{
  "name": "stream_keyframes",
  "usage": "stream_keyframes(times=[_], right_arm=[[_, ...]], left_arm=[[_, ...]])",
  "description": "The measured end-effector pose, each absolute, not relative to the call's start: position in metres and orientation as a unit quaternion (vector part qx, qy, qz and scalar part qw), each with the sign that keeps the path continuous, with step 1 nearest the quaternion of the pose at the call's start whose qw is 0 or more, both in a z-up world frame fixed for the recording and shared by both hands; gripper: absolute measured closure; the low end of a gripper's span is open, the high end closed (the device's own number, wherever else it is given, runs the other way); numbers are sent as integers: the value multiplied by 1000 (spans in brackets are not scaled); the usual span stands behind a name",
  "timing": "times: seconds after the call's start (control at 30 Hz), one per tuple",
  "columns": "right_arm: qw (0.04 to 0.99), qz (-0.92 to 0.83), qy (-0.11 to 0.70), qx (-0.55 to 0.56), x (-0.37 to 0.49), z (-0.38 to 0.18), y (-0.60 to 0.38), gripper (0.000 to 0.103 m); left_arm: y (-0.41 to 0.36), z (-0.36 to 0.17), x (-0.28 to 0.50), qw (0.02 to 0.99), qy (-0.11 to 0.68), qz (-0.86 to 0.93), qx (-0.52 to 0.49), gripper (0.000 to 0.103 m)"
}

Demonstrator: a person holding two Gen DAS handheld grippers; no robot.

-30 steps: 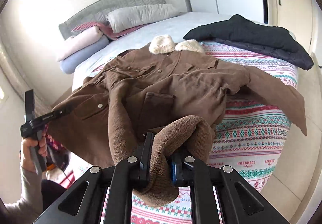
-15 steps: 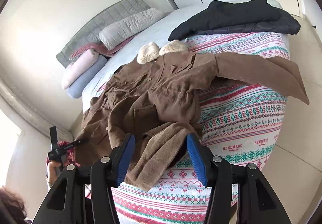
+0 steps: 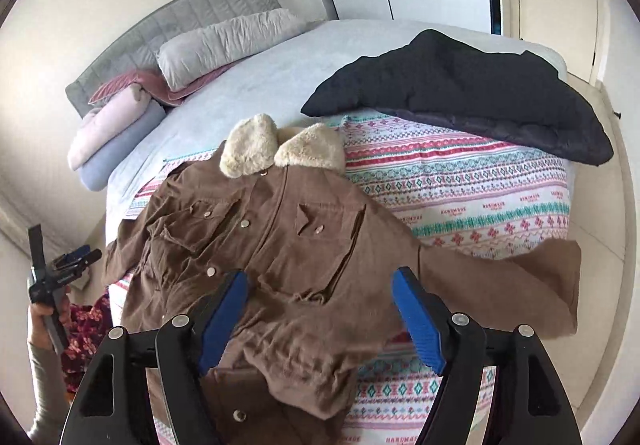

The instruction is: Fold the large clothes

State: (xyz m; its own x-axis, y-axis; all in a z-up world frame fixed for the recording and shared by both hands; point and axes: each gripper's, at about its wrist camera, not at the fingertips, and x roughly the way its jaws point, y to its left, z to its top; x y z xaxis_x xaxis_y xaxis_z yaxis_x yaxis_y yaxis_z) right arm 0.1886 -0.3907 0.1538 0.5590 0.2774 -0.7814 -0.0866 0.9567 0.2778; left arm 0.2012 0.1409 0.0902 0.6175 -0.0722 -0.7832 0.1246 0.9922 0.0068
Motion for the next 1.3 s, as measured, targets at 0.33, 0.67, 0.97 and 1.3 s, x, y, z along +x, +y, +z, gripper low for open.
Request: stream_keyframes(times=[0.33, 0.67, 0.97, 1.3], right_arm=[[828, 74, 553, 66, 381, 56, -354, 27], [796, 96, 587, 111, 475, -36, -337, 27], [778, 121, 604, 125, 476, -67, -333, 22], [823, 115, 549, 93, 429, -44, -303, 86]], left_arm=[[111, 40, 407, 880, 454, -34, 140, 20], [71, -36, 484, 854, 485, -76, 174, 20], [84, -61, 479, 838, 527, -117, 80, 29], [51, -23, 415, 881, 456, -55, 111, 91]])
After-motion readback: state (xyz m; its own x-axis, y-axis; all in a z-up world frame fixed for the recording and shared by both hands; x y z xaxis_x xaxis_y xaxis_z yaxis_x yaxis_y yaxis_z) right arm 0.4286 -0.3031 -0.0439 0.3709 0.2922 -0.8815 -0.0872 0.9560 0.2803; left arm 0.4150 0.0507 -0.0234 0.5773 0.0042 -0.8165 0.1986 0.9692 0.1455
